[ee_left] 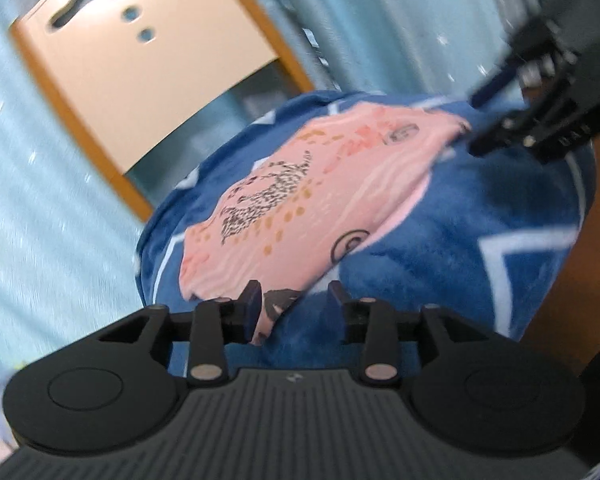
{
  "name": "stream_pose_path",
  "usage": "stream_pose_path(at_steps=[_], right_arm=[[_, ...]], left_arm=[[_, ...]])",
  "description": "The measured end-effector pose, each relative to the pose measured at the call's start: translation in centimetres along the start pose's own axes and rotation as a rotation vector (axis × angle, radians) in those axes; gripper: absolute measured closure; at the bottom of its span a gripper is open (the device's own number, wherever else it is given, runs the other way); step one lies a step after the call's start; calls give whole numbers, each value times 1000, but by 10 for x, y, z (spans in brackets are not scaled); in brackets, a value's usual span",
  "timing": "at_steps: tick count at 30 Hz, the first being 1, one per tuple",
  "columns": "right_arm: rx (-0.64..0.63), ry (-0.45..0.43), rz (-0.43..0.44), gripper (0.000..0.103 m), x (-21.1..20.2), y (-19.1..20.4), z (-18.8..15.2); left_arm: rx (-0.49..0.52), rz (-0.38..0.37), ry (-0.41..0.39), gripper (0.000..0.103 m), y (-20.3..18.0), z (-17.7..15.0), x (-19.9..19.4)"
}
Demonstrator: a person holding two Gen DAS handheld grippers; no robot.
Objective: Fold clothes
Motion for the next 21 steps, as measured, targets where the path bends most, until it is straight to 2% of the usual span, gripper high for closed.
stream_pose_path(at_steps=[2, 6, 11, 13, 14, 16, 17, 21], right_arm=[[-125, 7, -64, 54, 10, 8, 2], [-359, 2, -180, 54, 30, 14, -4], [-528, -31, -247, 55, 49, 18, -6], [-555, -34, -260, 57, 52, 18, -4], [-560, -34, -264, 64, 53, 17, -2], [-573, -19, -276, 84, 56, 14, -2], [-581, -13, -295, 101, 57, 13, -3], [-569, -1, -304, 103, 54, 10, -14]], left_arm=[[100, 56, 2, 70, -6, -5, 6], [255, 112, 15, 72, -10, -21, 17], [325, 150, -9, 73, -10, -20, 34], [350, 152, -18, 82, -11, -17, 38], [357, 155, -14, 93, -10, -16, 41], [369, 160, -7, 96, -7, -14, 45], [377, 159, -6, 97, -7, -16, 46], [405, 153, -4, 98, -7, -23, 46]])
Point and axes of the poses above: each gripper's, at about its wrist camera, not at the fingertips, and x roughly the way its jaws point, y to its left, z to its top, the point moved 5 cm from there along x, roughly the way its jaws point, and after that the axes turned 11 degrees about y, right-handed, at the moved point
